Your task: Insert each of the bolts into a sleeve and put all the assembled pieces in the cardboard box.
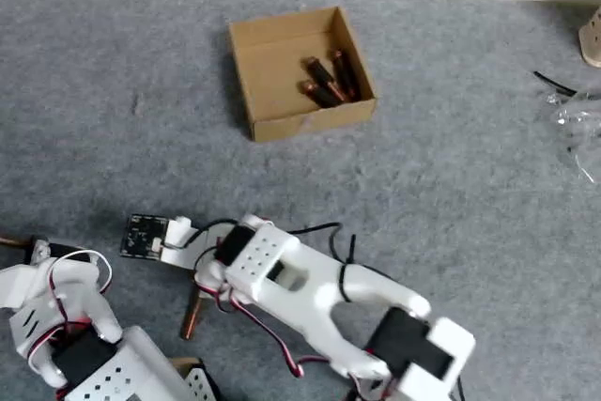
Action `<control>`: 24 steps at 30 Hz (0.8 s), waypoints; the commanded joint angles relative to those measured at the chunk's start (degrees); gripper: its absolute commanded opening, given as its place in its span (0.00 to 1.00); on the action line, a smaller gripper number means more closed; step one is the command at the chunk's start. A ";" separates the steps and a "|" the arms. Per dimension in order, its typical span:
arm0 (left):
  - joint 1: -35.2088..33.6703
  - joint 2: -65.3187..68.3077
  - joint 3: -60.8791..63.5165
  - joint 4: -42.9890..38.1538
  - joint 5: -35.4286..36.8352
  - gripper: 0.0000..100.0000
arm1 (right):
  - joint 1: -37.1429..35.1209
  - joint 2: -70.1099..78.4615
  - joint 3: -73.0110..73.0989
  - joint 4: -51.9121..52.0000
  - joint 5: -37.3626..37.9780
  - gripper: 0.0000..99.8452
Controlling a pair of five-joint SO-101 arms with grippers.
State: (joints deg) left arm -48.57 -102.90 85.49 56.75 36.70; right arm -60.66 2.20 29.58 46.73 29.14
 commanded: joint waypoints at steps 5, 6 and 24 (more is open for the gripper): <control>-0.84 -0.13 -0.22 -1.32 -0.18 0.01 | 0.22 6.37 -5.85 -1.36 0.70 0.20; -0.84 -0.13 -0.22 -1.32 -0.18 0.01 | 0.22 7.08 -6.11 -1.36 0.70 0.20; -0.84 -0.13 -0.22 -1.32 -0.18 0.01 | 2.51 9.27 -6.11 -1.45 0.26 0.00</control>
State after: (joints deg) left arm -48.48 -102.90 85.49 56.75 36.70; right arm -59.25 11.78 23.87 46.02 29.14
